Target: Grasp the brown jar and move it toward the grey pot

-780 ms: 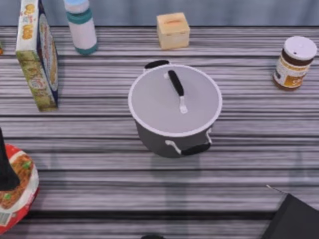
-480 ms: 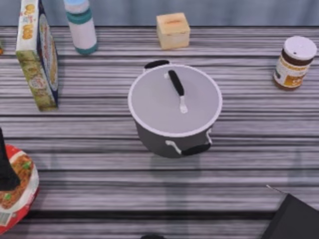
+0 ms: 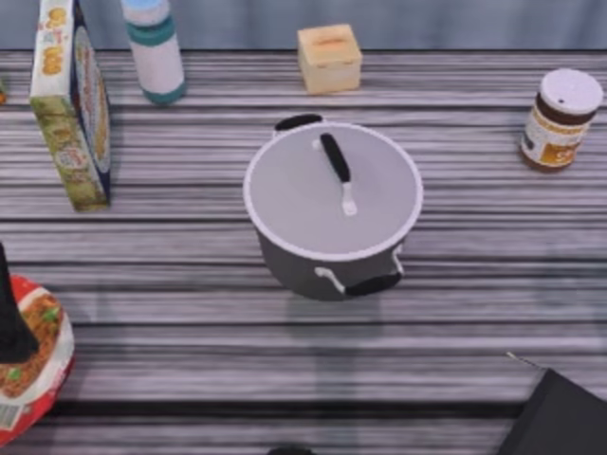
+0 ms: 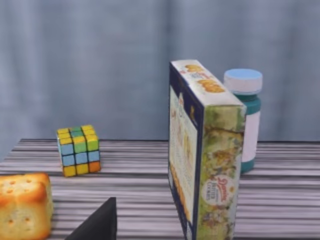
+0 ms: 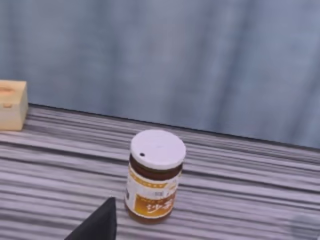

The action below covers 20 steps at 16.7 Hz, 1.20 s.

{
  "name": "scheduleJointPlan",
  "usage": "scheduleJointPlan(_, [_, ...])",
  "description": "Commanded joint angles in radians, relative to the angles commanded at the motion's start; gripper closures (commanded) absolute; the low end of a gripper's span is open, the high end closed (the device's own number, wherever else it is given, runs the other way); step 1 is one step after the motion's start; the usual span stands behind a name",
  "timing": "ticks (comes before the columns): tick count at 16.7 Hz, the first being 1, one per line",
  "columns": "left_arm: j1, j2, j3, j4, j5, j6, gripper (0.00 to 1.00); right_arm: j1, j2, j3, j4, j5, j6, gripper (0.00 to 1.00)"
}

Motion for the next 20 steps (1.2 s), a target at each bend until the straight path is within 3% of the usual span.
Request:
scheduleJointPlan(13, [0.0, 0.0, 0.0, 0.0, 0.0, 0.0, 0.0, -0.026, 1.333, 1.226, -0.722, -0.097, -0.411, 0.0])
scheduleJointPlan(20, [0.0, 0.0, 0.0, 0.0, 0.0, 0.0, 0.0, -0.027, 1.92, 1.81, -1.003, -0.153, -0.618, 0.0])
